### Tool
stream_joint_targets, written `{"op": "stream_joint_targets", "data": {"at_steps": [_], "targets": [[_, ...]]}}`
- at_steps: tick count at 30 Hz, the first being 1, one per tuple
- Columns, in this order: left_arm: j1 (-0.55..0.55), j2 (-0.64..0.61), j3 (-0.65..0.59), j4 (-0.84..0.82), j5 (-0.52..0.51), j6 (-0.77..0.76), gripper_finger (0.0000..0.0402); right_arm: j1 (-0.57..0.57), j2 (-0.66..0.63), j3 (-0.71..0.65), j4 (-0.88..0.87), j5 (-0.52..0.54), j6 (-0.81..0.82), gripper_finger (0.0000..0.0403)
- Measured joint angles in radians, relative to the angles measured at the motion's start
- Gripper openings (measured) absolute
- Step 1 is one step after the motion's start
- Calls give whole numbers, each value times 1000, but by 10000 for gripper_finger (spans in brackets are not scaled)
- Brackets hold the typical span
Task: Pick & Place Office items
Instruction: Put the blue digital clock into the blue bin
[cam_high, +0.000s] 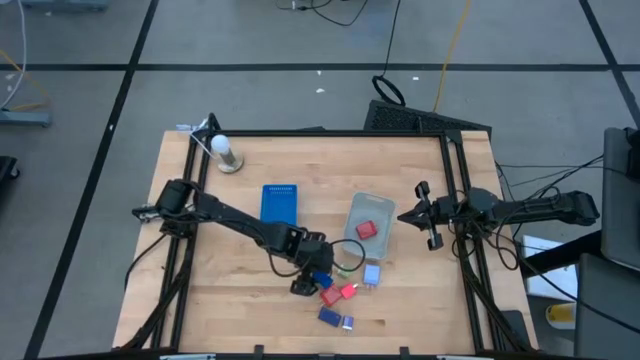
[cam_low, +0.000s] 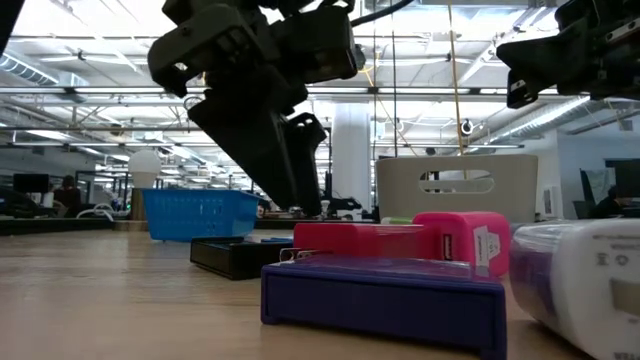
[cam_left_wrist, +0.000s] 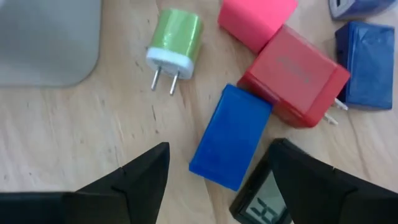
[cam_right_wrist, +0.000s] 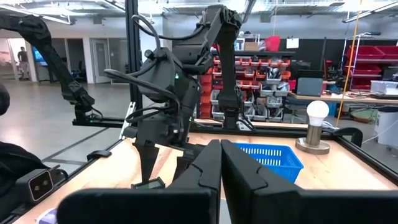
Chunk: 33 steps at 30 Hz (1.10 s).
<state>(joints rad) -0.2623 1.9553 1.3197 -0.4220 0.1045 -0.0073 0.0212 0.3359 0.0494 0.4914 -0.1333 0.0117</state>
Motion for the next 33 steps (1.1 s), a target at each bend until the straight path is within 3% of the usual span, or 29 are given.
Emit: {"op": "stream_joint_targets", "data": {"at_steps": [28, 33], "targets": [[61, 82, 2, 16, 82, 73, 280, 0, 5, 0, 22, 5, 41, 1], [79, 81, 2, 5, 68, 77, 254, 0, 5, 0, 22, 5, 39, 1]]}}
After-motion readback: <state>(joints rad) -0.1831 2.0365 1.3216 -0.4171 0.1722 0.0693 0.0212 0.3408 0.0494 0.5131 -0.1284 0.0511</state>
